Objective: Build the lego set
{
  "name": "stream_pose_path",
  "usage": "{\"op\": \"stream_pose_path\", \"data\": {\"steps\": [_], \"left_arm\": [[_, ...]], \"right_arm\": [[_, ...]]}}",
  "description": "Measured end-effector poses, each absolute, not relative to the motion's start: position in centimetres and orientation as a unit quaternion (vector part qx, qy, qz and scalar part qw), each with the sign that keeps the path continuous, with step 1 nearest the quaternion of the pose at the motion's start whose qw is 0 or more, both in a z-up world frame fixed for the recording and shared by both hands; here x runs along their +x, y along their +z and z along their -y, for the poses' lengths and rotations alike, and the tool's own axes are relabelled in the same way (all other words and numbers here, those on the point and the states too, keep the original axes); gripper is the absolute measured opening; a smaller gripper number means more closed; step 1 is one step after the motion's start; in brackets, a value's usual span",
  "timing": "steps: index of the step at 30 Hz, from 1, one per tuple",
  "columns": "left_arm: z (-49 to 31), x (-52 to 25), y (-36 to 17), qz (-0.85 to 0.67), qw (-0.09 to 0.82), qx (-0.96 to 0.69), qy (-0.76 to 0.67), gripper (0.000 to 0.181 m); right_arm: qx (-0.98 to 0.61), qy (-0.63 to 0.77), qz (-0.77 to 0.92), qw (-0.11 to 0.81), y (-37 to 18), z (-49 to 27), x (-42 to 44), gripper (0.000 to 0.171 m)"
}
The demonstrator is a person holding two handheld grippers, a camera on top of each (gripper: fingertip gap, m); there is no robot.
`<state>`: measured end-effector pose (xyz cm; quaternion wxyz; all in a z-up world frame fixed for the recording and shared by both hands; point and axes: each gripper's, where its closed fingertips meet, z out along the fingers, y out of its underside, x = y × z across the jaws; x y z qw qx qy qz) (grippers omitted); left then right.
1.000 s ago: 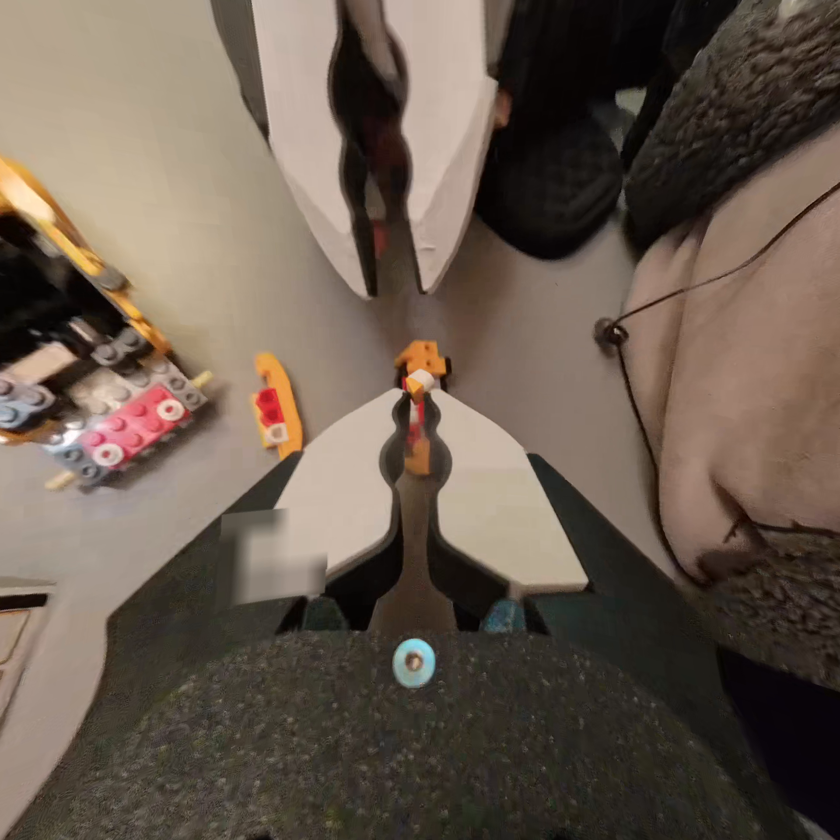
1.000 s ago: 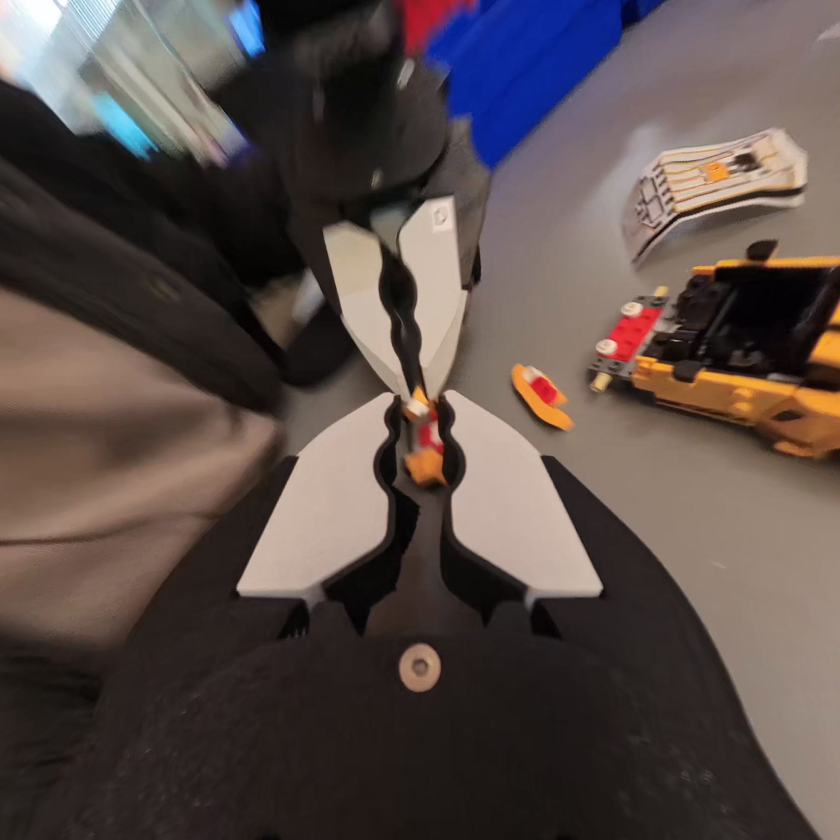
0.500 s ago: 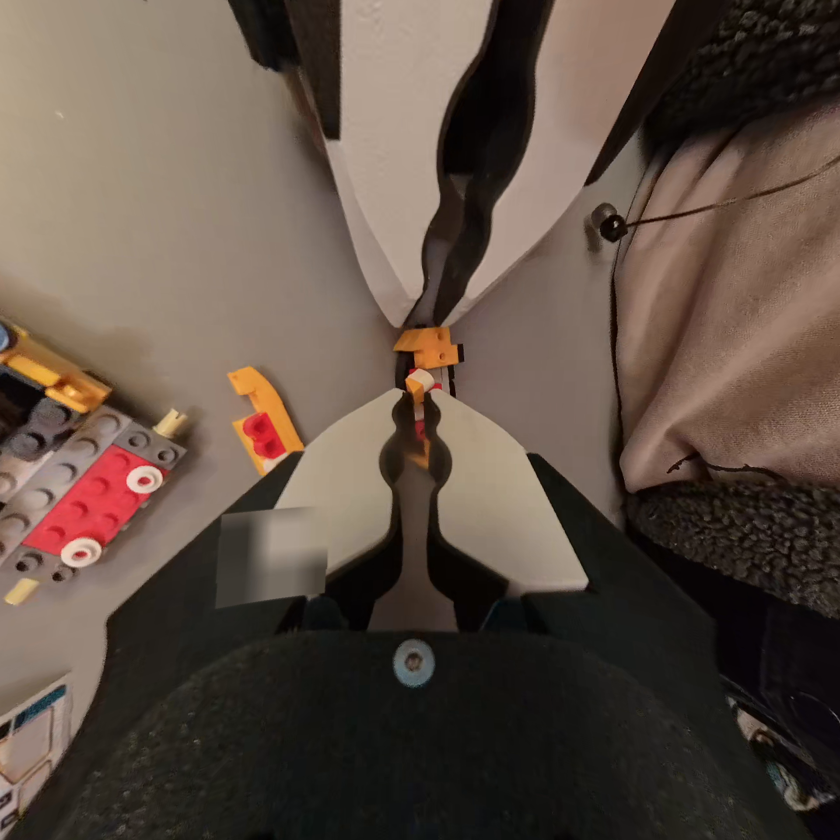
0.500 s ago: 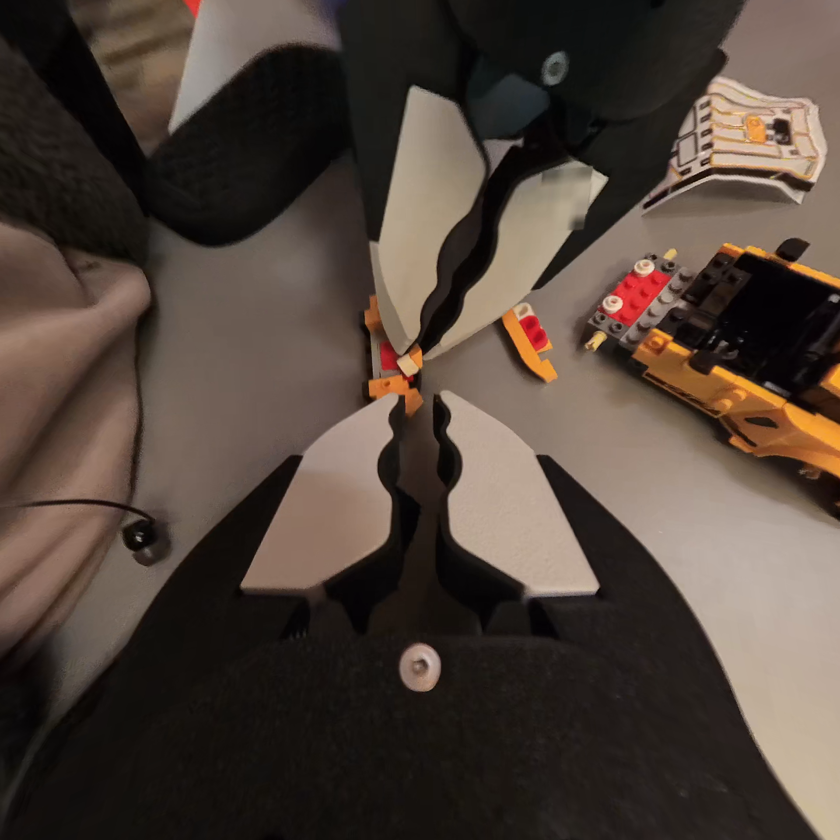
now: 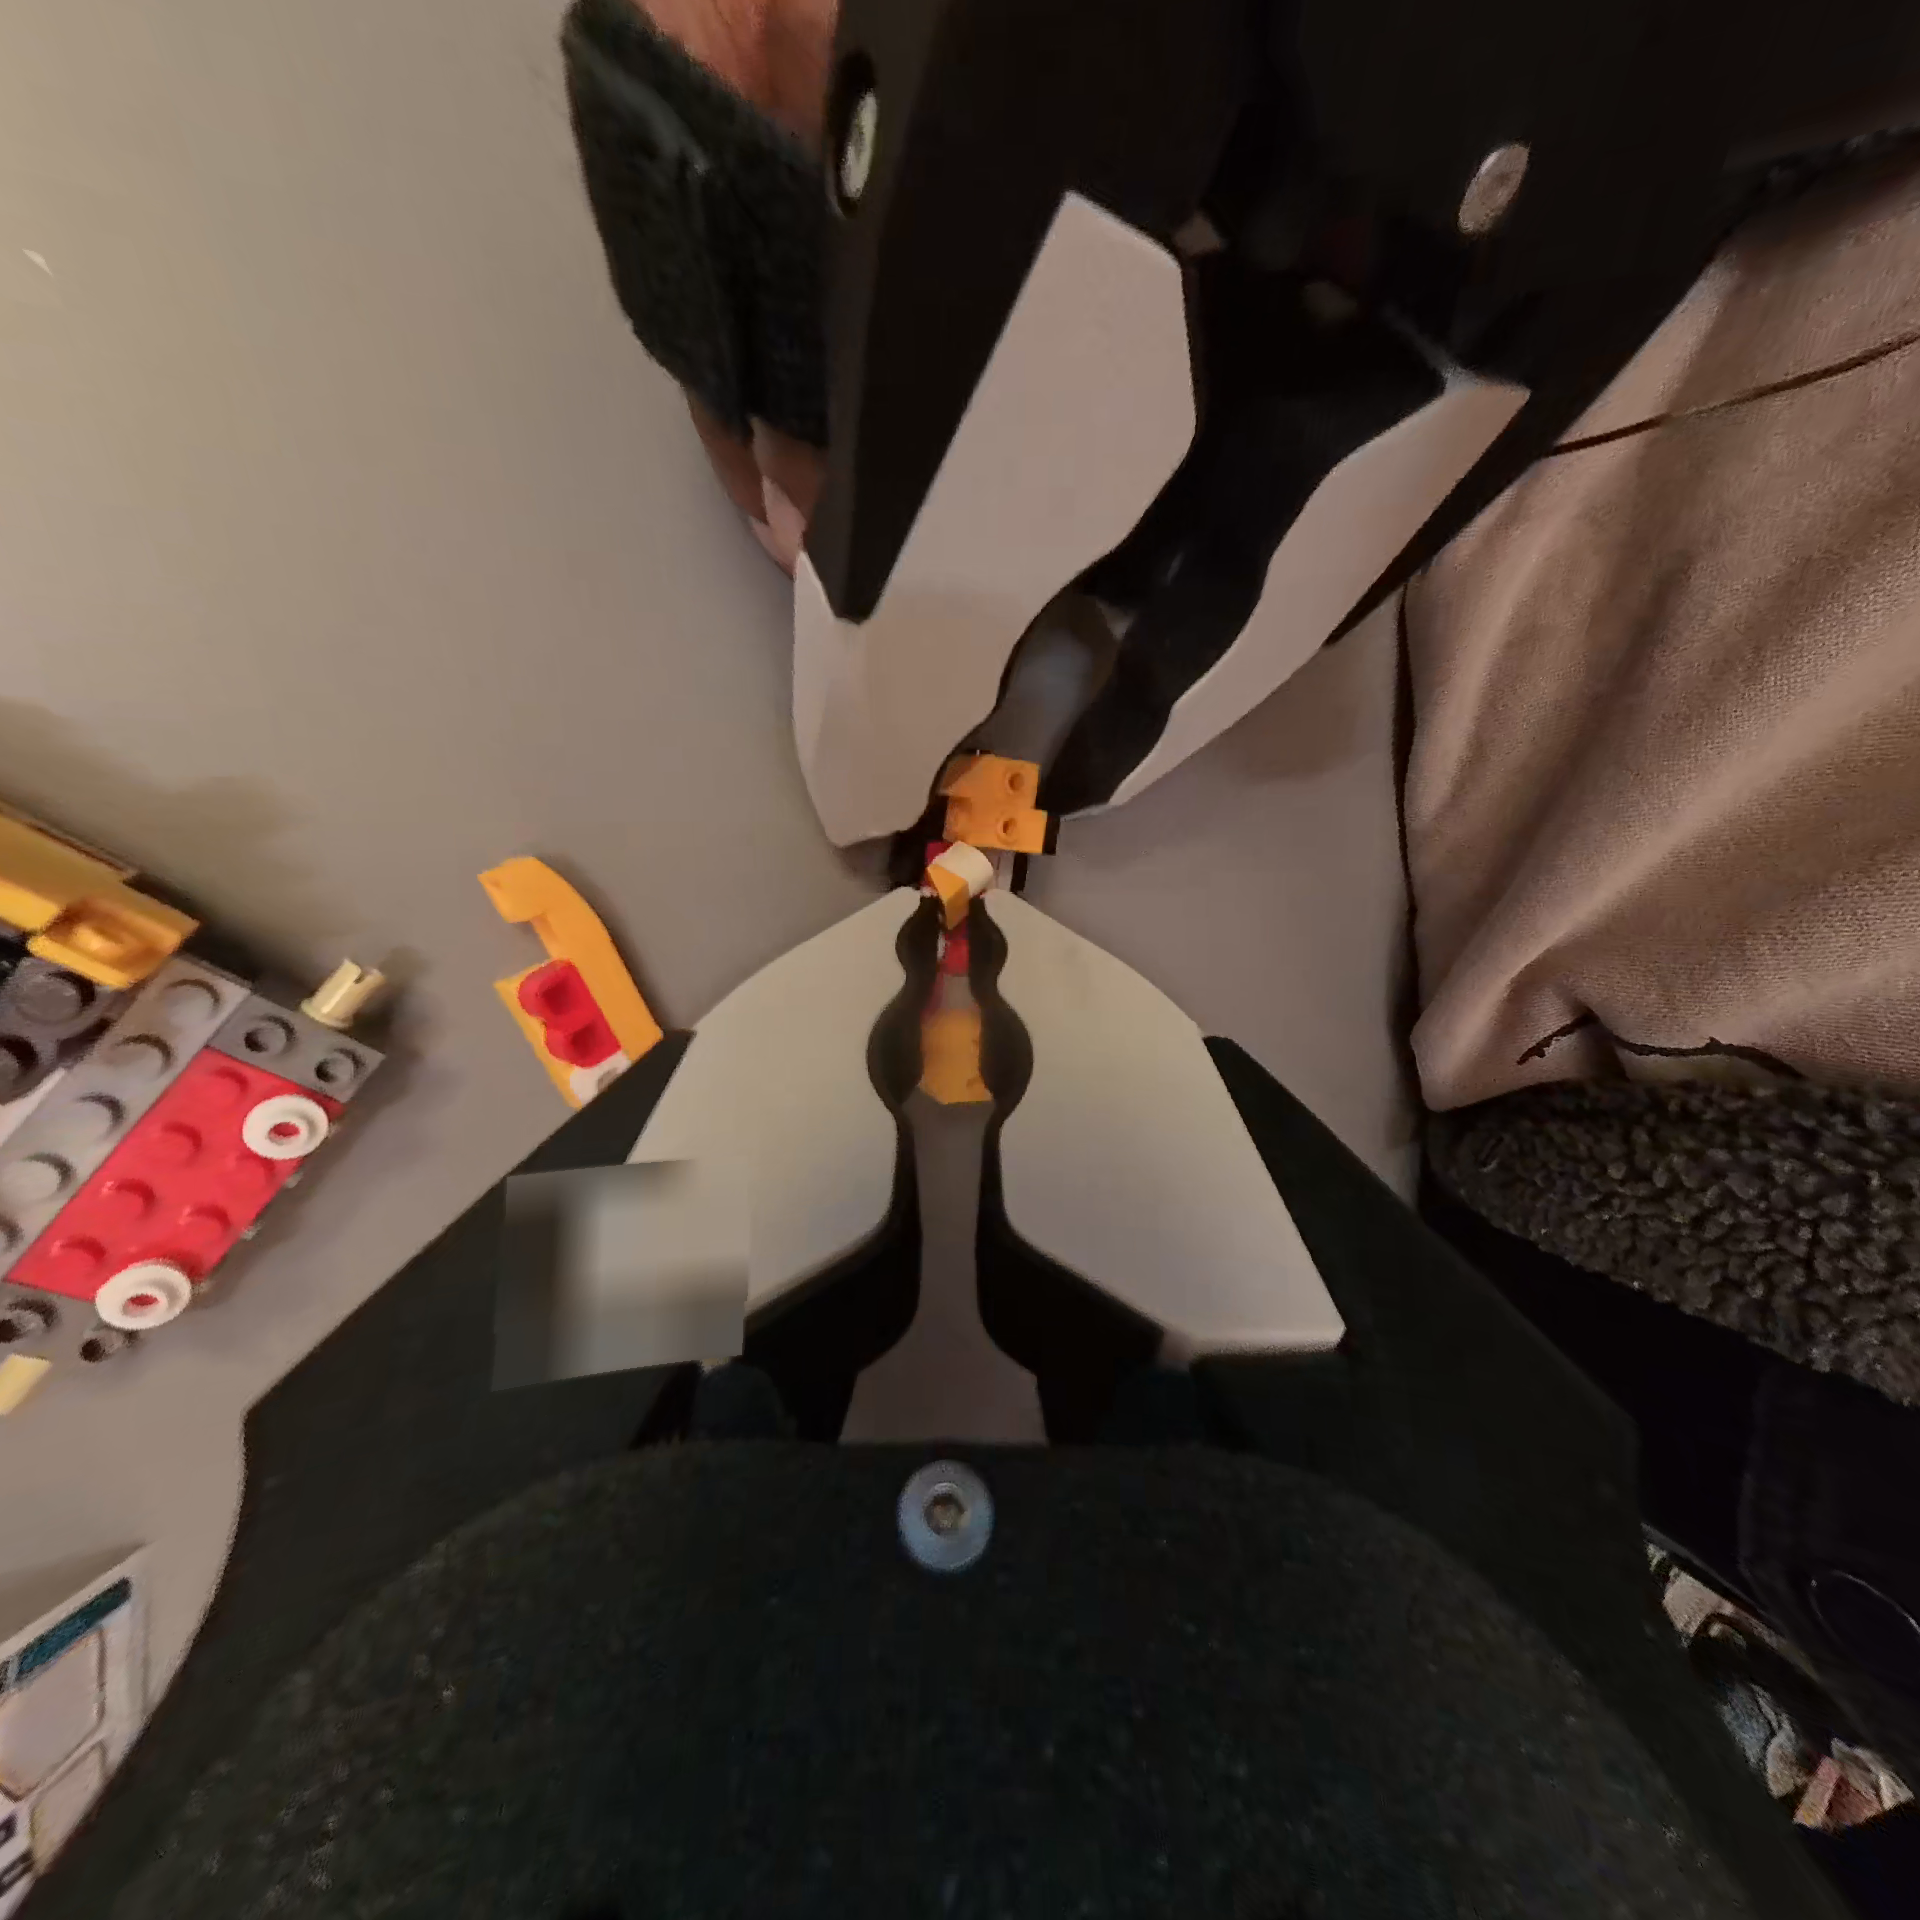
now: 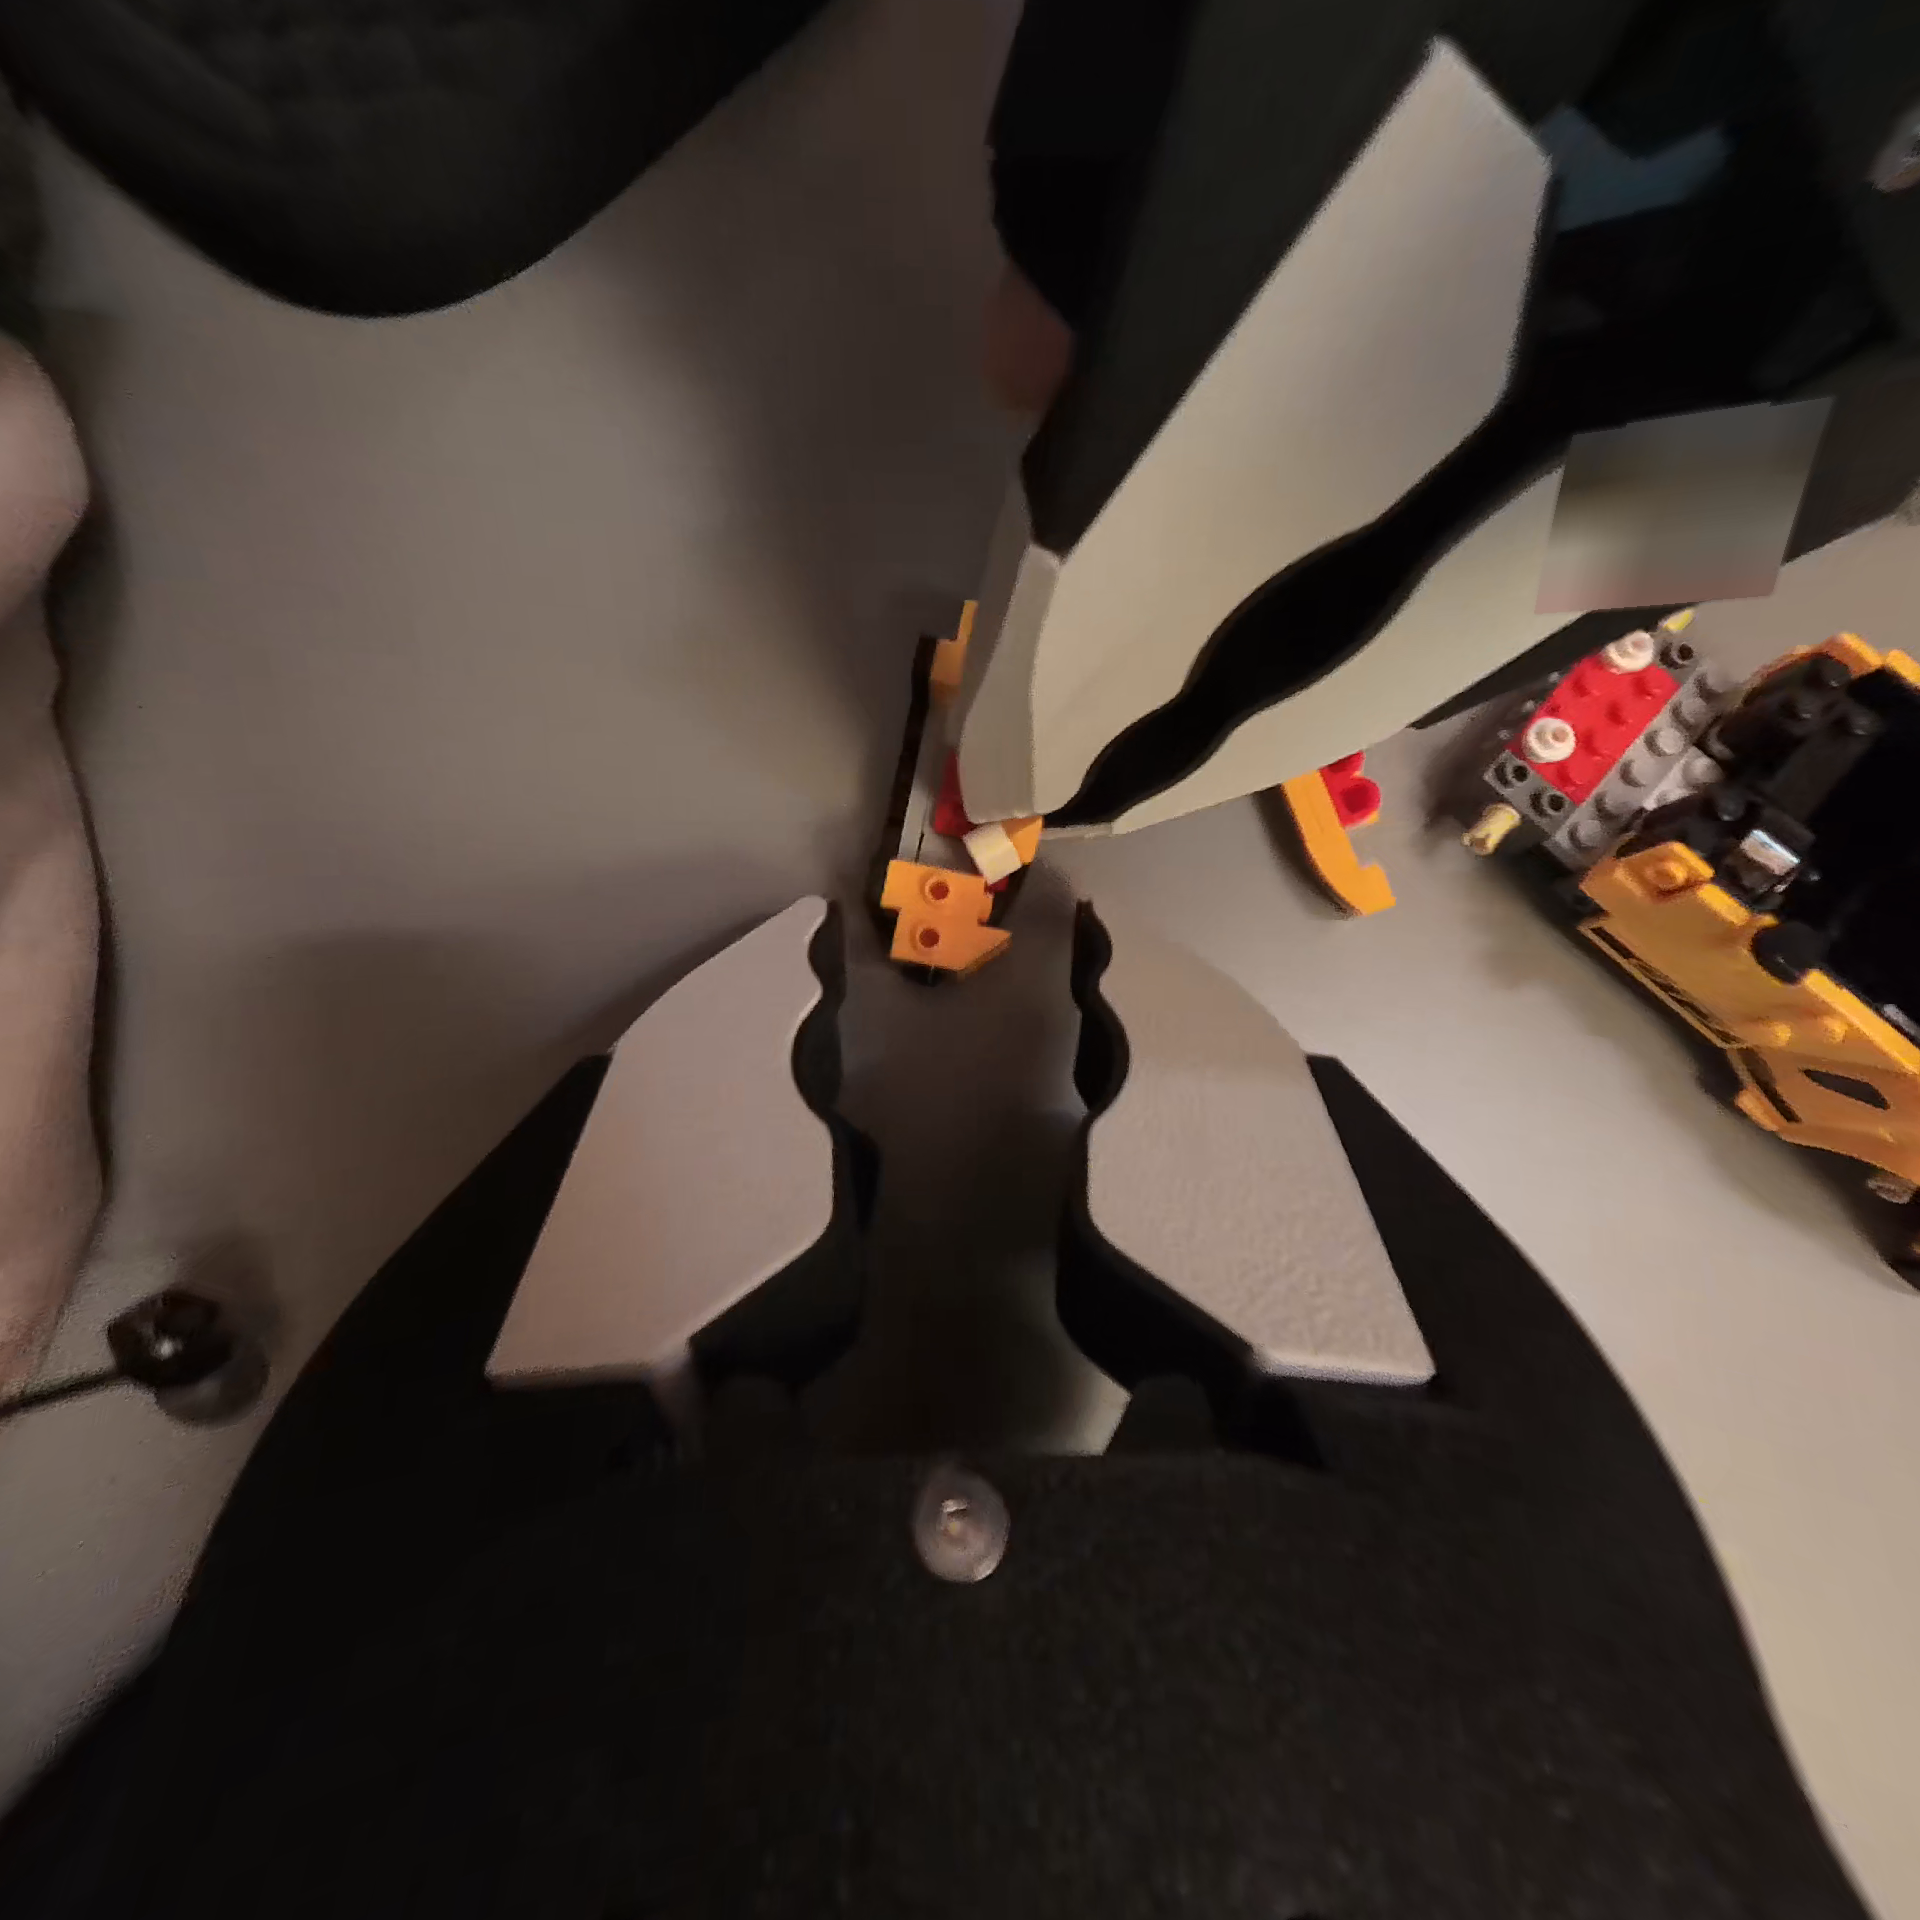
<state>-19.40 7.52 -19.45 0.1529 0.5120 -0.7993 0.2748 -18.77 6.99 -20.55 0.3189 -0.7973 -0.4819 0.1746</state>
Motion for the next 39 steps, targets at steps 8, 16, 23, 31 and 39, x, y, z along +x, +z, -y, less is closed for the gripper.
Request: {"op": "stream_pose_path", "data": {"steps": [8, 16, 23, 31, 39], "left_arm": [[-7.1, -20.5, -19.4, 0.789, 0.150, 0.520, 0.292, 0.005], [-5.5, -20.5, -18.7, 0.742, 0.186, 0.539, 0.352, 0.005], [-4.9, -20.6, -19.3, 0.700, 0.198, 0.571, 0.381, 0.005], [-5.9, -20.7, -19.1, 0.688, 0.168, 0.589, 0.390, 0.005], [-4.7, -21.4, -19.6, 0.688, 0.169, 0.586, 0.393, 0.006]], "right_arm": [[-0.717, 0.174, 0.595, 0.319, -20.5, -6.1, -18.8, 0.026], [-0.601, 0.286, 0.703, 0.249, -20.3, -5.1, -18.9, 0.027], [-0.603, 0.257, 0.713, 0.250, -20.5, -5.7, -18.7, 0.037], [-0.735, 0.181, 0.573, 0.315, -18.8, -5.9, -18.1, 0.037], [-0.775, 0.148, 0.535, 0.302, -19.8, -6.1, -18.0, 0.027]]}}
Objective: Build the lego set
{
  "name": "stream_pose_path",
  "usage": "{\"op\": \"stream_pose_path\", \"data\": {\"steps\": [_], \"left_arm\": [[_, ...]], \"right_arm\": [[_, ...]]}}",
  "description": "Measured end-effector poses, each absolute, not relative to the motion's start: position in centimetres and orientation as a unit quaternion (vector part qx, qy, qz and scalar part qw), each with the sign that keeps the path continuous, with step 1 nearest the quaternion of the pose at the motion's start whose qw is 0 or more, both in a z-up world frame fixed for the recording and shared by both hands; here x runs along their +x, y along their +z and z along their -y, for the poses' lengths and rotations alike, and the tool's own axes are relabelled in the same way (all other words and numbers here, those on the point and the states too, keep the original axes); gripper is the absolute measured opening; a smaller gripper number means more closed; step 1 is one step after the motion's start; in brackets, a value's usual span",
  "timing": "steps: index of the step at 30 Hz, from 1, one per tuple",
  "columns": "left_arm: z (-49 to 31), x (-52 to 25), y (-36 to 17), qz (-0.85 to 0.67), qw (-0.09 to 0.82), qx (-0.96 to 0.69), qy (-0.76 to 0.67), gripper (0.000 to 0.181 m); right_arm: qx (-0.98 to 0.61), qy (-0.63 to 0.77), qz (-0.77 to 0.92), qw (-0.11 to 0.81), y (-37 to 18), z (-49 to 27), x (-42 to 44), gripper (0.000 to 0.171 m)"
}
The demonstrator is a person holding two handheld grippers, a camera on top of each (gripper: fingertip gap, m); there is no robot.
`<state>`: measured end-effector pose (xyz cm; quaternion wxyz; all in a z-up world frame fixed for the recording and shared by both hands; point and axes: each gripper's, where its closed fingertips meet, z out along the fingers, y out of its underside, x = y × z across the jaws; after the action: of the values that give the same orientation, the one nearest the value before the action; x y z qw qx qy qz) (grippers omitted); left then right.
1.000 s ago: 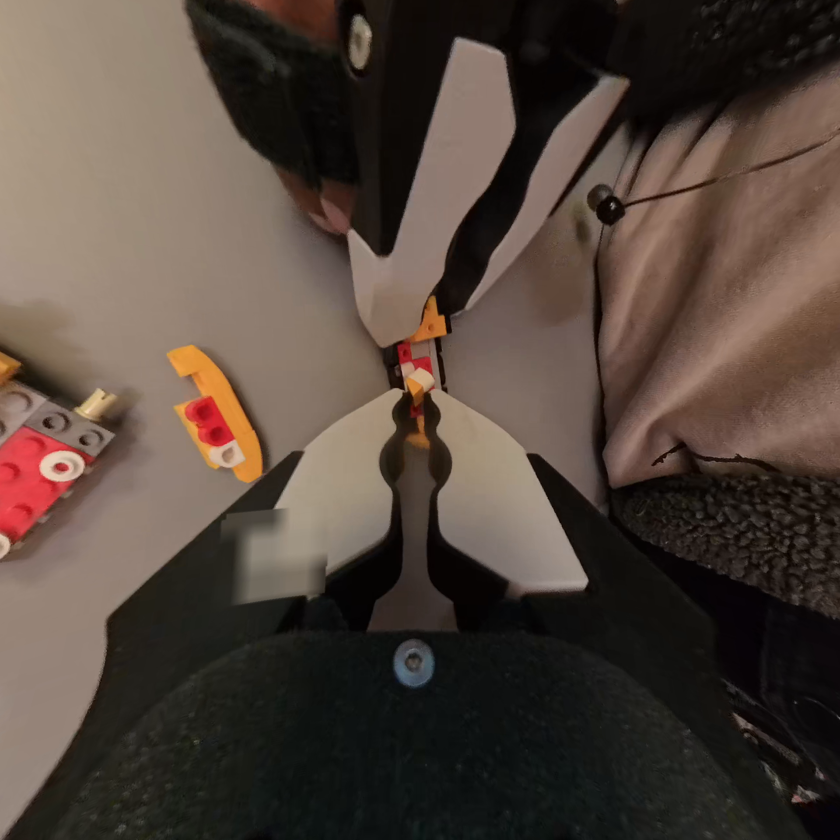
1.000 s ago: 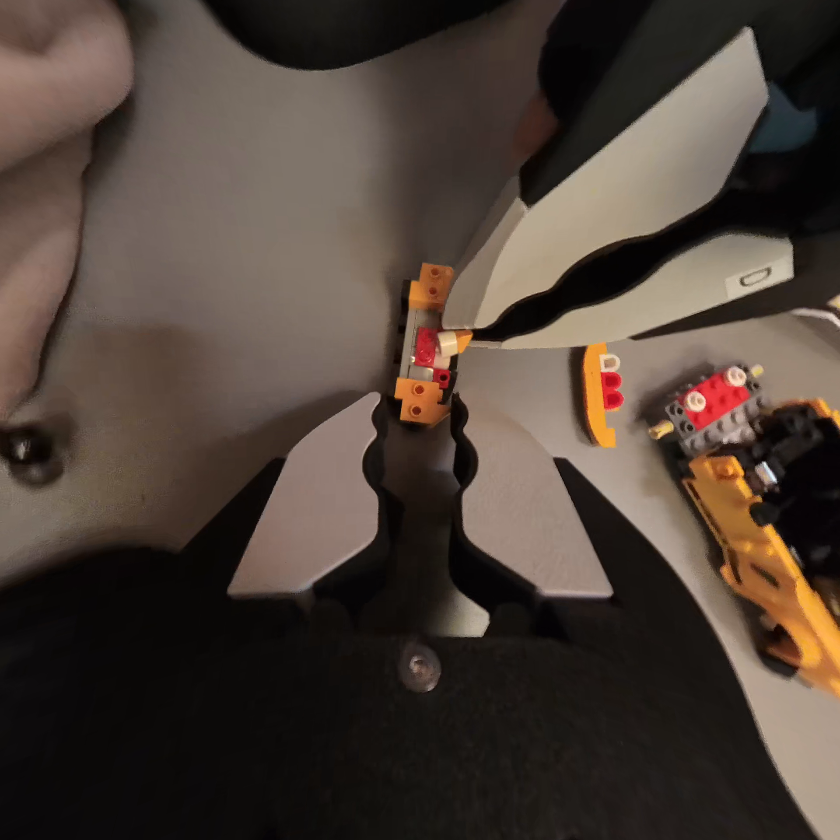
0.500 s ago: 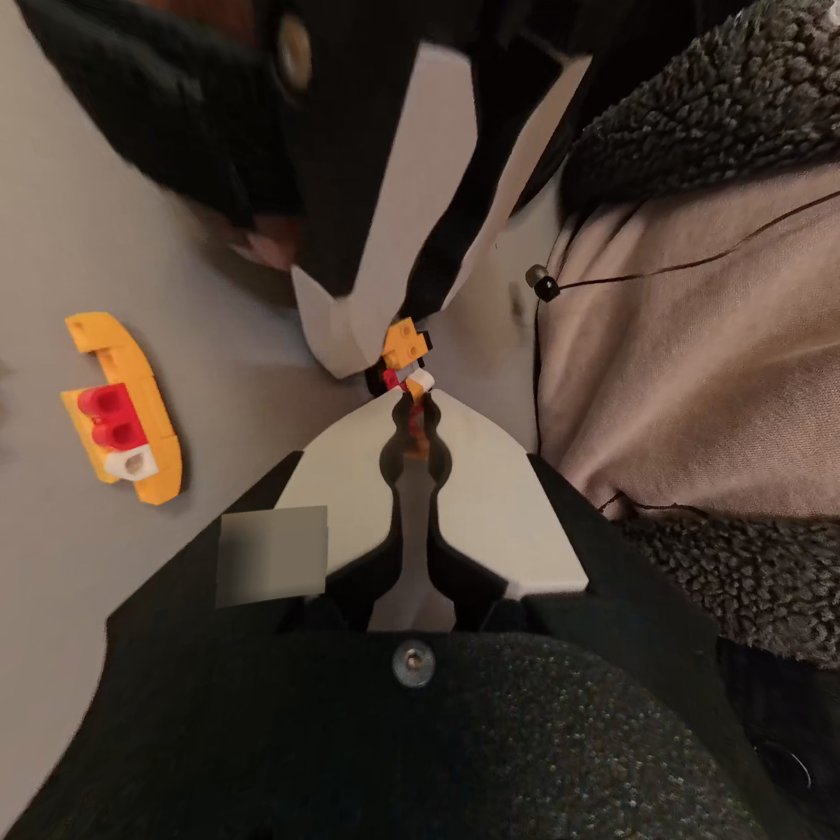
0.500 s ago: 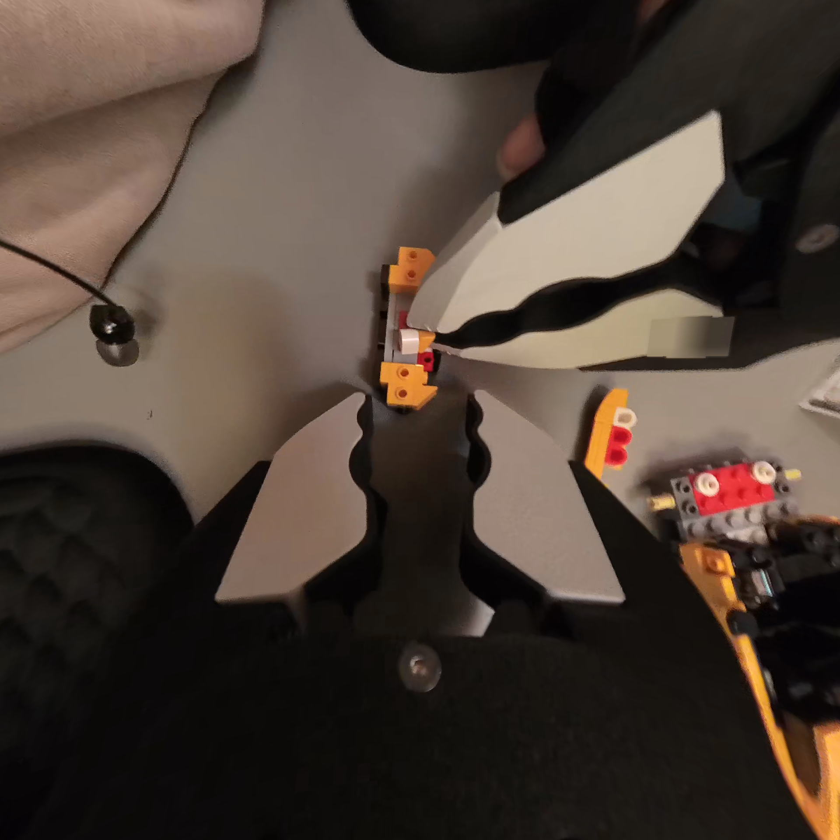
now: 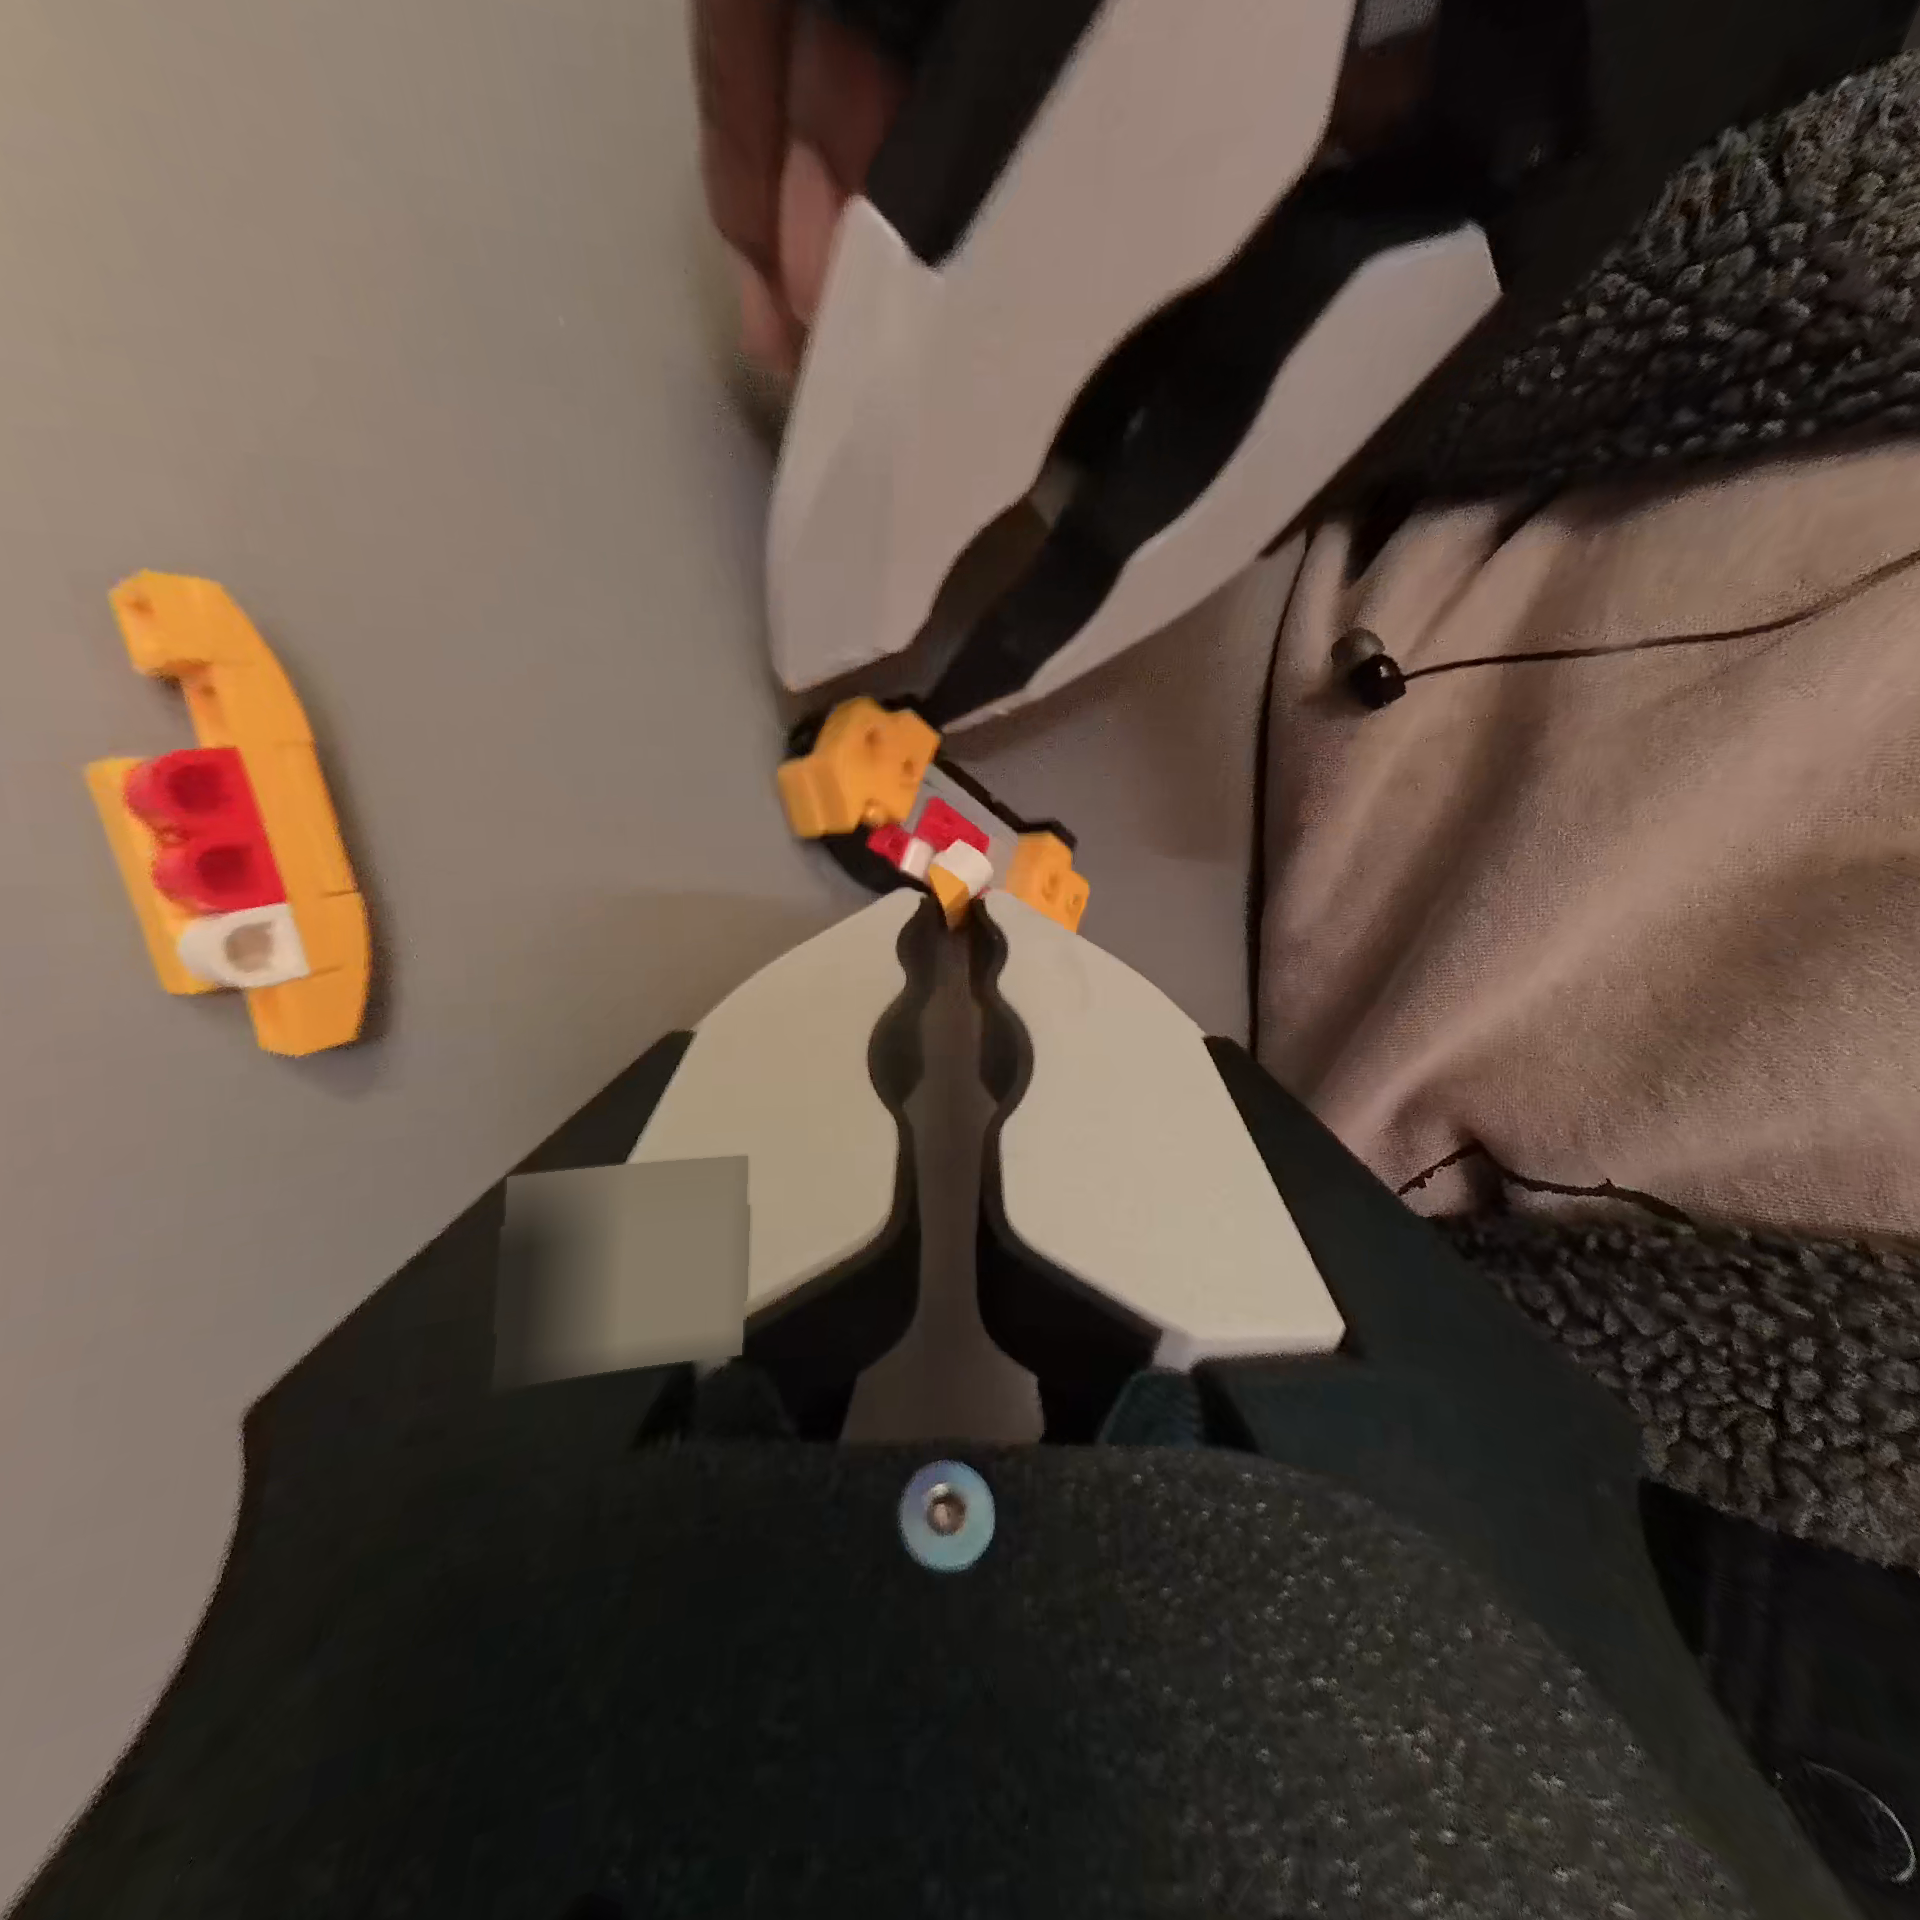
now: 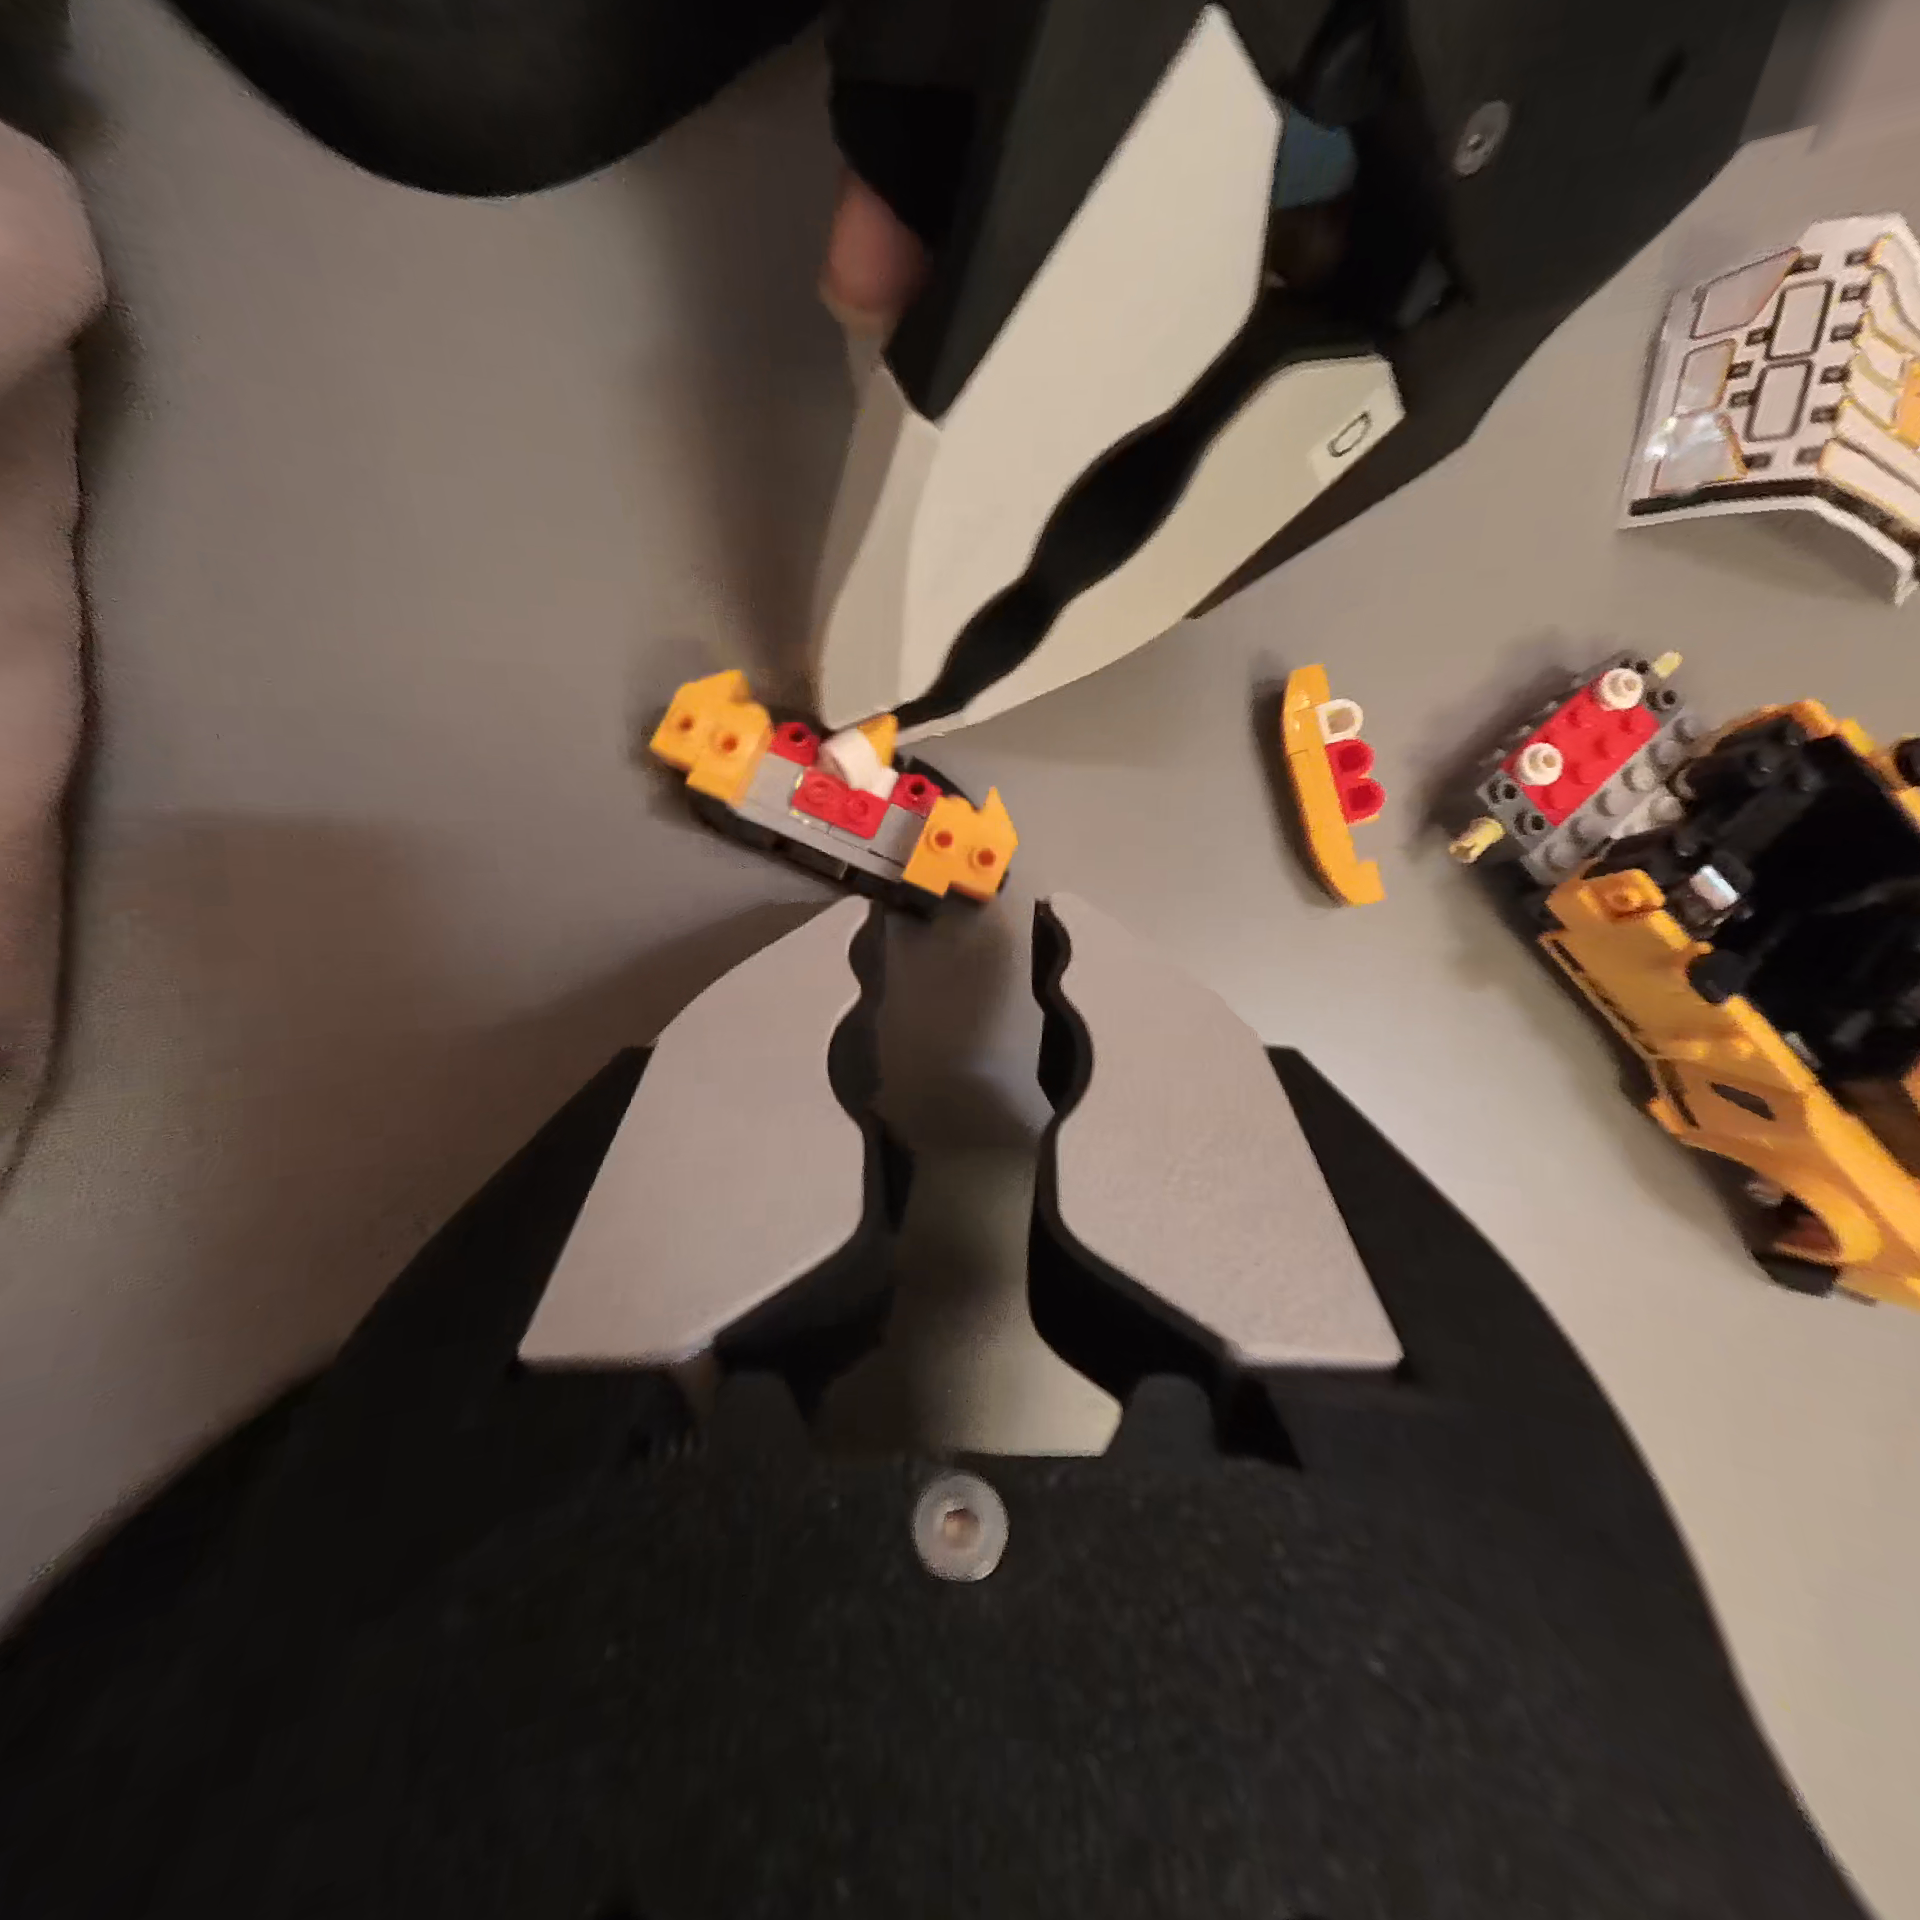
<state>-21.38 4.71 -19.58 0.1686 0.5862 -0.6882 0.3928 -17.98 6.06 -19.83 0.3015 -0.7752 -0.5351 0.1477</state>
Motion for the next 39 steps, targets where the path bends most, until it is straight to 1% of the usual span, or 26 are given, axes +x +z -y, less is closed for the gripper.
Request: {"op": "stream_pose_path", "data": {"steps": [3, 6, 8, 12, 15, 21, 29, 33, 35, 39], "left_arm": [[-3.9, -21.6, -19.4, 0.679, 0.169, 0.588, 0.406, 0.006], [-4.1, -21.3, -18.9, 0.652, 0.158, 0.603, 0.431, 0.006], [-4.5, -21.0, -18.6, 0.619, 0.151, 0.625, 0.450, 0.005], [-5.3, -20.7, -18.6, 0.550, 0.167, 0.667, 0.475, 0.005], [-5.5, -20.7, -18.6, 0.534, 0.176, 0.680, 0.471, 0.005], [-4.9, -20.7, -18.7, 0.528, 0.189, 0.689, 0.458, 0.005], [-4.9, -20.7, -19.1, 0.514, 0.190, 0.701, 0.456, 0.005], [-5.0, -20.8, -19.2, 0.508, 0.187, 0.704, 0.460, 0.005], [-5.1, -20.9, -19.2, 0.517, 0.178, 0.698, 0.462, 0.006], [-5.7, -21.4, -19.4, 0.605, 0.086, 0.661, 0.436, 0.015]], "right_arm": [[-0.755, 0.150, 0.564, 0.298, -19.5, -7.0, -17.6, 0.026], [-0.755, 0.161, 0.555, 0.309, -18.7, -7.1, -17.8, 0.026], [-0.761, 0.155, 0.538, 0.327, -18.2, -6.9, -17.7, 0.026], [-0.761, 0.176, 0.498, 0.376, -17.4, -5.4, -19.0, 0.017], [-0.760, 0.152, 0.485, 0.406, -17.4, -5.2, -19.9, 0.017], [-0.769, 0.136, 0.475, 0.404, -18.1, -5.9, -20.4, 0.017], [-0.772, 0.116, 0.493, 0.384, -18.9, -5.9, -20.8, 0.007], [-0.779, 0.118, 0.489, 0.375, -19.0, -6.0, -20.9, 0.006], [-0.787, 0.128, 0.480, 0.366, -19.1, -6.0, -20.8, 0.006], [-0.801, 0.160, 0.458, 0.350, -19.1, -5.9, -20.6, 0.005]]}}
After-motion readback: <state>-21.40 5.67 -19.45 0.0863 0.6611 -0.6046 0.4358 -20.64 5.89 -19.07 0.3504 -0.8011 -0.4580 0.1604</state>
